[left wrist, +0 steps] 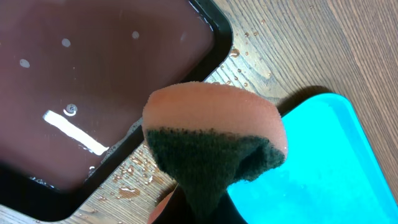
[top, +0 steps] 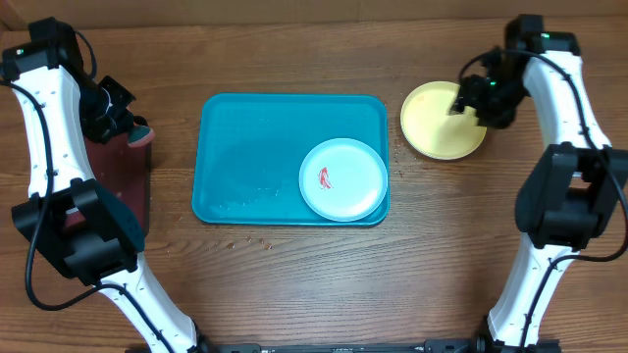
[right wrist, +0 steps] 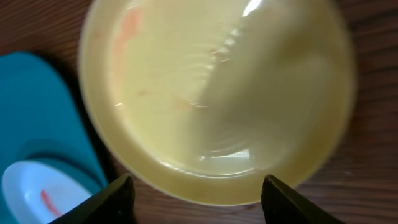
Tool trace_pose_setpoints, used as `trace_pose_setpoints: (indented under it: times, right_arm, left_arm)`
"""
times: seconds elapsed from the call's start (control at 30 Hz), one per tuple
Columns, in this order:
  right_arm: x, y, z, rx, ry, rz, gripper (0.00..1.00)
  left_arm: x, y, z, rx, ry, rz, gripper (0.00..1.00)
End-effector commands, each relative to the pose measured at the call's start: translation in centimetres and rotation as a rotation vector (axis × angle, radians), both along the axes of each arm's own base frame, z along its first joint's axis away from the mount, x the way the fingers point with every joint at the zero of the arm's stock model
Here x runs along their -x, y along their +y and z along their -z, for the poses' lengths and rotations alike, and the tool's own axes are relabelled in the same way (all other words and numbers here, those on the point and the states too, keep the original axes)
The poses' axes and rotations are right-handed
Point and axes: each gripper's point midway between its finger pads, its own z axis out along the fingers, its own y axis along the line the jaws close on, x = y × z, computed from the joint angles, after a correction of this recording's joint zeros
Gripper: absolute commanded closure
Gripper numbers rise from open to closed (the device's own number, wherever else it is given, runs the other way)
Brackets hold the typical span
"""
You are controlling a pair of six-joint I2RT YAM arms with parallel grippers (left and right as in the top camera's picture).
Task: Clean dirty plates on tray and stack at the side
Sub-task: 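Move the right gripper to the light-blue plate's rim and grip it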
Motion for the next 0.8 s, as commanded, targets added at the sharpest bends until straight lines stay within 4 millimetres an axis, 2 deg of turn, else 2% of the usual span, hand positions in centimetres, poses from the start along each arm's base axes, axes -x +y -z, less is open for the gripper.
trace_pose_setpoints:
  times: [0.0, 0.17, 0.4, 0.6, 0.77]
  right_arm:
    - [-0.2, 6.1, -2.0, -0.135, -0.09, -0.231, 0.34]
    - [1.3, 12.6, -1.4, -0.099, -0.135, -0.561, 0.34]
    - [3.1, 16.1, 1.5, 0.195, -0.098, -0.757, 0.36]
    - [5.0, 15.9, 4.8, 0.226, -0.034, -0.776, 0.44]
    - [5.5, 16.1, 5.5, 0.213, -0.02, -0.762, 0.44]
  left_arm:
    - [-0.1, -0.7, -0.2, 0.015, -0.01, 0.027, 0.96]
    - [-0.4, -1.2, -0.3, 0.03, -0.02, 0.037, 0.96]
    - [-0.5, -1.8, -0.2, 0.027, -0.019, 0.07, 0.96]
    - [-0.6, -1.8, -0.3, 0.025, -0.023, 0.073, 0.96]
    - [-0.7, -1.8, -0.3, 0.025, -0.024, 0.073, 0.96]
